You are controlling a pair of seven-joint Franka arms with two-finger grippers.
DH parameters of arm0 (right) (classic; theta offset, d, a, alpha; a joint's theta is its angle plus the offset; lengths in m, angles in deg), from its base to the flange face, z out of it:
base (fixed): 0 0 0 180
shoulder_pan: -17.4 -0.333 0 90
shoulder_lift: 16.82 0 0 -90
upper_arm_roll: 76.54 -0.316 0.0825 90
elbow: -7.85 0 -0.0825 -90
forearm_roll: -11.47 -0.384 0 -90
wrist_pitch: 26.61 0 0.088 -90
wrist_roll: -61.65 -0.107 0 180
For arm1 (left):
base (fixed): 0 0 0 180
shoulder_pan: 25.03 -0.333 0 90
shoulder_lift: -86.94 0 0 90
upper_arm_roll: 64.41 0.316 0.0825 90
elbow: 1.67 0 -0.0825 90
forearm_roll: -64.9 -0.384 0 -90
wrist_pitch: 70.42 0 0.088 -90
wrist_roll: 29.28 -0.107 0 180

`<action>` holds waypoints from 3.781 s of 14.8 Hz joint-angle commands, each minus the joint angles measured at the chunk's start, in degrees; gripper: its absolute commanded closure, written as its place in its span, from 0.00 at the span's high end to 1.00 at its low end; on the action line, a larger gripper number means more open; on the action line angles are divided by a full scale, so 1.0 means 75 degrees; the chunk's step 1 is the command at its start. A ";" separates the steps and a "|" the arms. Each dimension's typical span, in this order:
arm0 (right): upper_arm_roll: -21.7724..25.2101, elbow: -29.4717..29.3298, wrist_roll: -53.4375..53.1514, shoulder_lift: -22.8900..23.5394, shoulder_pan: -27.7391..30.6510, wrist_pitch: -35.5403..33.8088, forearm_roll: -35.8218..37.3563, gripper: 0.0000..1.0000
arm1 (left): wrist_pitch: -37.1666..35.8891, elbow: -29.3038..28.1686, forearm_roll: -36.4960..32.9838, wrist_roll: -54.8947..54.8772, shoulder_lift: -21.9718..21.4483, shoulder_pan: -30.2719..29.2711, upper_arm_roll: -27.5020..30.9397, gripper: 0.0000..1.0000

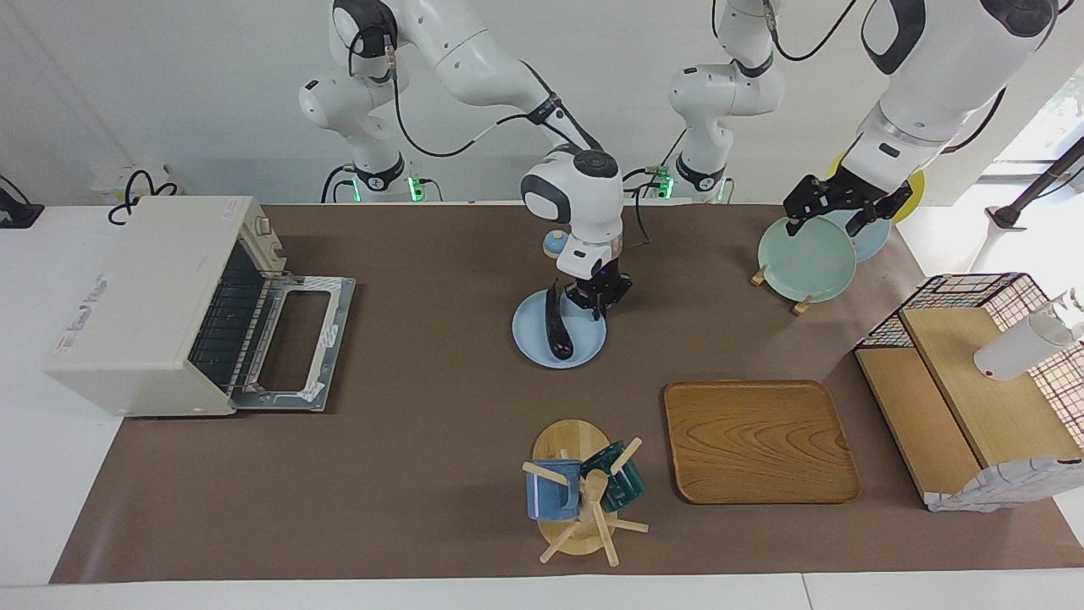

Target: Put eggplant into oven

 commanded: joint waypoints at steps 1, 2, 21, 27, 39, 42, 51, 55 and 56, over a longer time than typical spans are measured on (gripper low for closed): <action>-0.0006 0.0169 0.0163 -0.0159 0.0065 -0.0066 0.0168 0.00 | 0.0083 -0.0181 -0.0150 -0.0211 -0.0101 -0.0112 -0.0092 1.00; 0.0017 -0.0134 0.0455 -0.0159 0.0101 -0.0660 0.0180 0.00 | 0.0060 -0.0169 -0.0173 -0.0281 -0.0101 -0.0147 -0.0092 1.00; 0.0111 0.2288 0.6713 -0.3522 0.5514 -0.3830 0.1644 0.00 | 0.0236 -0.0345 -0.0220 -0.0376 -0.0336 -0.0101 -0.0080 1.00; 0.0100 0.3119 0.7559 -0.3803 0.6522 -0.3024 0.1645 0.00 | 0.0142 -0.0368 -0.0220 -0.0352 -0.0336 -0.0101 -0.0080 1.00; 0.0029 0.2443 0.8333 -0.3710 0.6524 -0.3523 0.0544 0.47 | 0.0212 -0.0439 -0.0220 -0.0341 -0.0371 -0.0206 -0.0104 1.00; 0.0018 0.2253 0.8135 -0.3663 0.6207 -0.3503 0.0180 0.37 | 0.0200 -0.0451 -0.0220 -0.0341 -0.0371 -0.0206 -0.0104 1.00; 0.0029 0.2992 0.5004 -0.2632 0.5304 -0.1429 0.0133 0.00 | 0.0200 -0.0451 -0.0220 -0.0341 -0.0371 -0.0206 -0.0104 1.00; 0.0041 0.3004 0.5017 -0.2385 0.5386 -0.1346 0.0179 0.00 | 0.0200 -0.0451 -0.0220 -0.0341 -0.0371 -0.0206 -0.0104 1.00; 0.0041 0.3015 0.5017 -0.2374 0.5386 -0.1392 0.0249 0.00 | 0.0200 -0.0451 -0.0220 -0.0341 -0.0371 -0.0206 -0.0104 1.00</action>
